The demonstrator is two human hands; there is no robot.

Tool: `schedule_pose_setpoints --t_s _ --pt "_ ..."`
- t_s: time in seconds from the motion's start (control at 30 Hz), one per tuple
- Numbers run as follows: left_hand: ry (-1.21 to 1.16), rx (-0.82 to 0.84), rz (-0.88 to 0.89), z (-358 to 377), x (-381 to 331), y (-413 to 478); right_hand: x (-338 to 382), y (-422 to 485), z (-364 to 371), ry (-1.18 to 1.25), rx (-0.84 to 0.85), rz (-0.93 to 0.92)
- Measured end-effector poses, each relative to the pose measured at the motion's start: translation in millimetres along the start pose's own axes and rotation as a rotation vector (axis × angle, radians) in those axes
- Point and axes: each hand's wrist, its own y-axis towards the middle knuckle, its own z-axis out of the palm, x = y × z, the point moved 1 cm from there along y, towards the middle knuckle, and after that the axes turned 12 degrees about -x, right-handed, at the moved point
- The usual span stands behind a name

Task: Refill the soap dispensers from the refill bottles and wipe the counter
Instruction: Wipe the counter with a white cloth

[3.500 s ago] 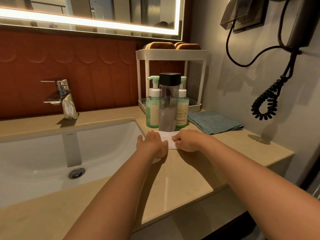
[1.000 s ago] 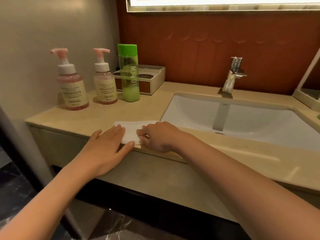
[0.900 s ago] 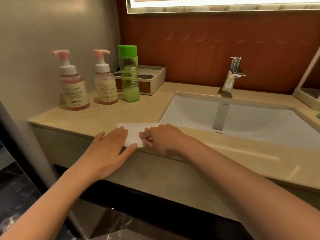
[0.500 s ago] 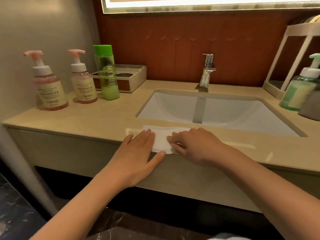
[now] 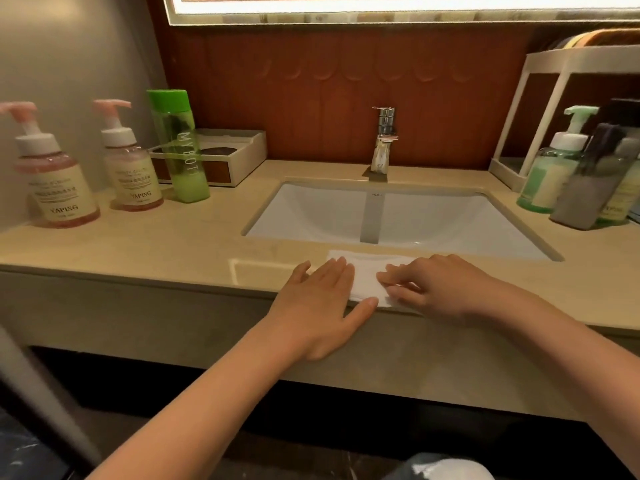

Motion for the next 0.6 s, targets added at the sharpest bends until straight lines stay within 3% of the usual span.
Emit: schedule_pose_setpoints --t_s 0.6 --pt "0.046 0.010 -0.305 -25.1 161.3 -36.9 136.2 129.4 37.2 -0.025 -0.020 -0.285"
